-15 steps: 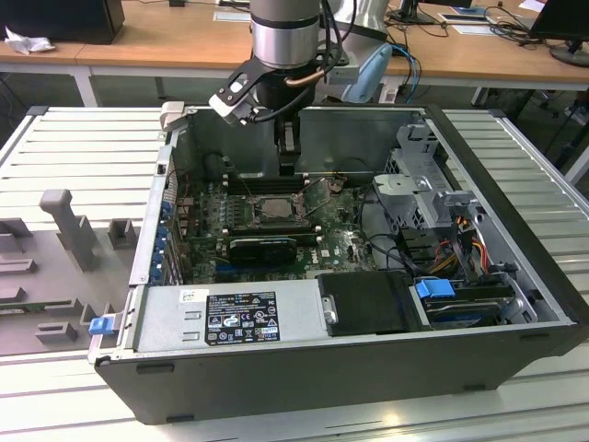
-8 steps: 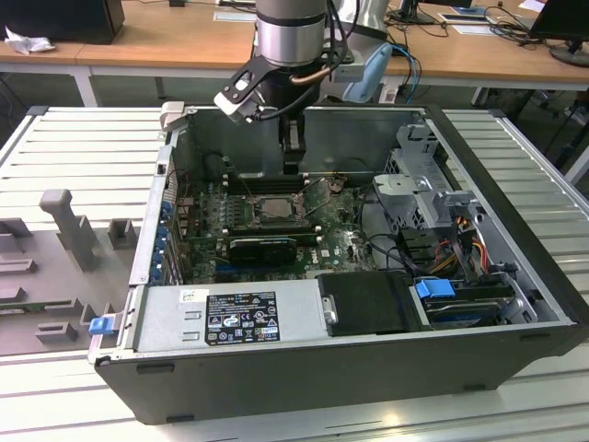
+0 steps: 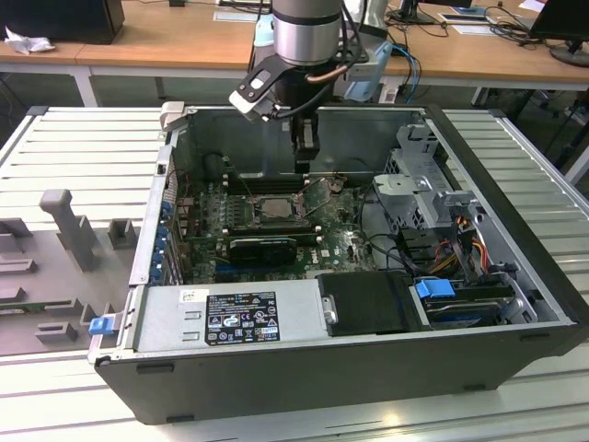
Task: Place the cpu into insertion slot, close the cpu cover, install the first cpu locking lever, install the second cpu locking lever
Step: 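Close the cpu cover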
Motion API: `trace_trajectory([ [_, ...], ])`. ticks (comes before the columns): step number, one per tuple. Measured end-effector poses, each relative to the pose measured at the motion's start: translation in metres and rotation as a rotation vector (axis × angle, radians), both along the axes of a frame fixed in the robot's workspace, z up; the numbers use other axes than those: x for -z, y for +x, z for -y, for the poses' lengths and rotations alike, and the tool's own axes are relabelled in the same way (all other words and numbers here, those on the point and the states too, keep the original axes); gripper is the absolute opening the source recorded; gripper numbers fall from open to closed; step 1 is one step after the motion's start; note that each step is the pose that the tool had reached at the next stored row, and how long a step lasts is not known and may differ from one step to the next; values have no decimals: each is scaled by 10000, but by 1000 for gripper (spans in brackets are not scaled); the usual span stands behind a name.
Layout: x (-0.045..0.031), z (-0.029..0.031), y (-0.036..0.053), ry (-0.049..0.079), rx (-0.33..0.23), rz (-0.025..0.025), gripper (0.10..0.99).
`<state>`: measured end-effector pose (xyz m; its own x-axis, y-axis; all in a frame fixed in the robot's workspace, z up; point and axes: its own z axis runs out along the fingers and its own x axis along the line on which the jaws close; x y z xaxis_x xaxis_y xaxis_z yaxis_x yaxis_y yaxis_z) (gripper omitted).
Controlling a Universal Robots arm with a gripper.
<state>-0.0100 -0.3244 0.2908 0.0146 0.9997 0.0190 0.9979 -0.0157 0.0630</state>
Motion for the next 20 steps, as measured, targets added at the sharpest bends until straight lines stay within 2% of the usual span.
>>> trace_trajectory([
  [5,0,0,128,-1,-1,-19,106],
  [12,0,0,313,0,1,-72,106],
  [14,1,0,419,1,0,-83,106],
  [20,10,0,486,-1,-1,-84,106],
])
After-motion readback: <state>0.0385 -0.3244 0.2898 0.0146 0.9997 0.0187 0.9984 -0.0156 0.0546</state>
